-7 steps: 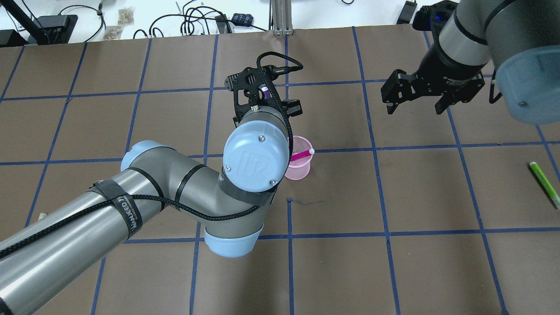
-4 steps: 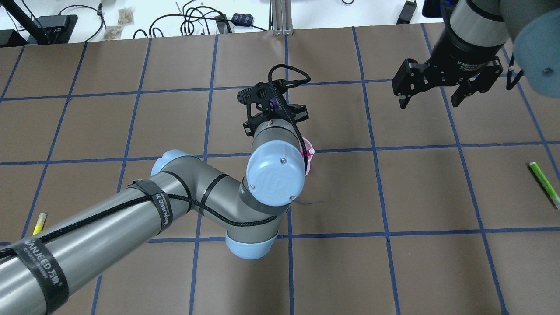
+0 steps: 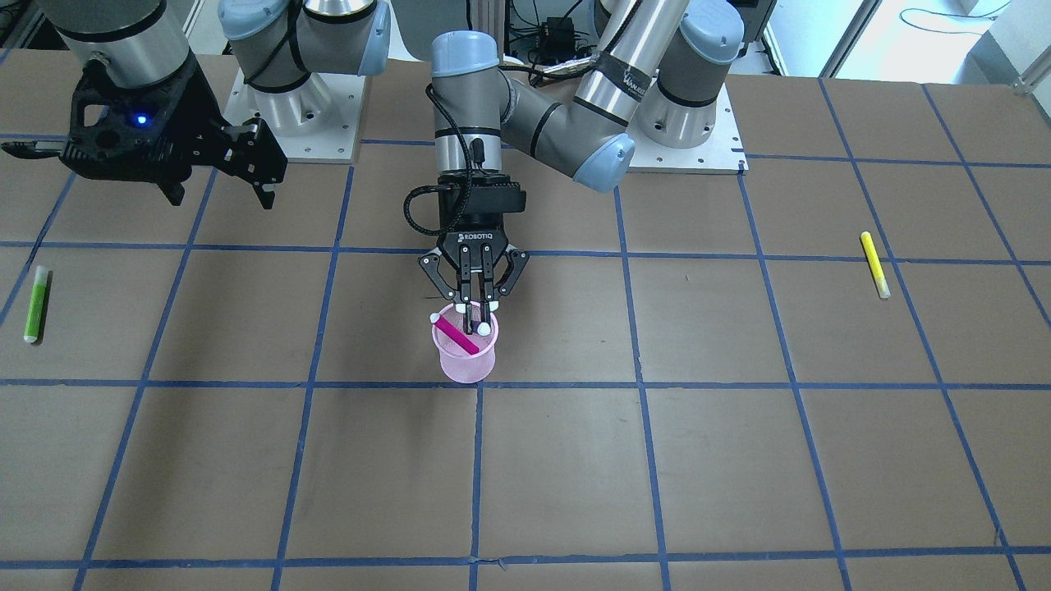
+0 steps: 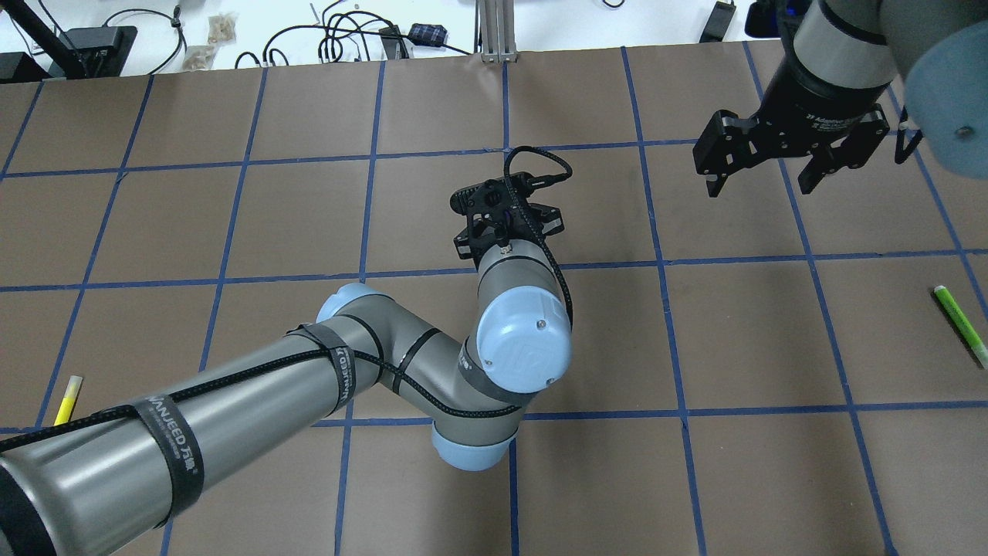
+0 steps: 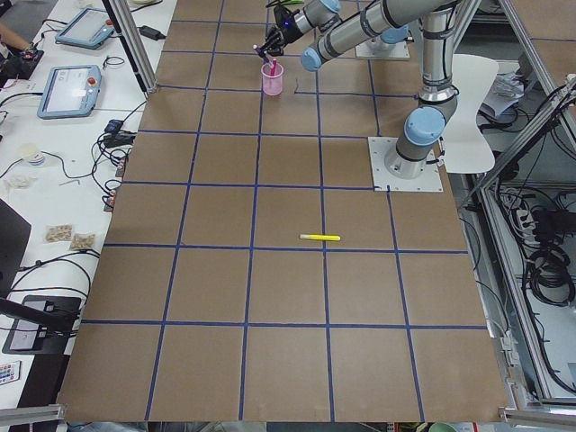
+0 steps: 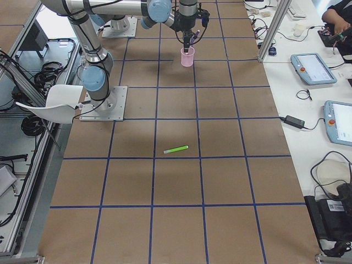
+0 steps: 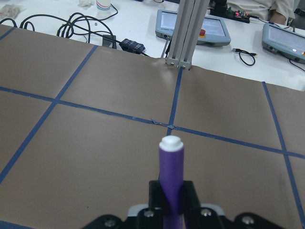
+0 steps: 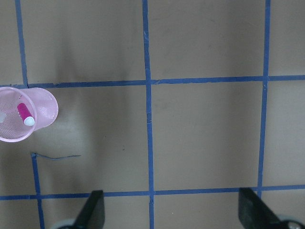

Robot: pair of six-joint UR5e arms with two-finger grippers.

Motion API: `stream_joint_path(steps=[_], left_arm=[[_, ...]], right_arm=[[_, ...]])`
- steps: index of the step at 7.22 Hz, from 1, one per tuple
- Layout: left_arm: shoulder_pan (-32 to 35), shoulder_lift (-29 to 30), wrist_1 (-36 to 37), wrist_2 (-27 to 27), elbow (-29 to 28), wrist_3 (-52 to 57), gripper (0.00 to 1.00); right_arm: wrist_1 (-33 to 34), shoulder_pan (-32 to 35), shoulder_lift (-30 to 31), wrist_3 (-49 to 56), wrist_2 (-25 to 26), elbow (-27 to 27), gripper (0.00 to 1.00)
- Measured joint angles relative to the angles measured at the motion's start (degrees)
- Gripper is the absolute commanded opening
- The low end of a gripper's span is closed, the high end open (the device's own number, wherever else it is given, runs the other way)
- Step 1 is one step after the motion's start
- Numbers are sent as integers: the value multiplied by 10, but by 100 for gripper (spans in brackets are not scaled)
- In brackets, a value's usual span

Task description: Insert purple and pink pens into pink cup

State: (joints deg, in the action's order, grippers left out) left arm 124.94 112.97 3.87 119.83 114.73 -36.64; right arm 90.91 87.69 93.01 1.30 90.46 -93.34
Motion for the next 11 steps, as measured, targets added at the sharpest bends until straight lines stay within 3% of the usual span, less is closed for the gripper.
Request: stream_joint_path(steps=[6,7,8,9,11], left_arm=[[4,15,11,2,28,15,1],[4,17,10,1,28,15,49],[4,19,8,2,27,15,89],[4,23,8,3,25,15,96],[4,31,9,3,24,14,100]], right_arm=[[-15,4,1,1,-2,1,100],[-13,4,0,1,0,0,100],[-13,4,0,1,1,0,100],[-12,4,1,1,3,0,100],[-12,4,1,1,1,0,100]])
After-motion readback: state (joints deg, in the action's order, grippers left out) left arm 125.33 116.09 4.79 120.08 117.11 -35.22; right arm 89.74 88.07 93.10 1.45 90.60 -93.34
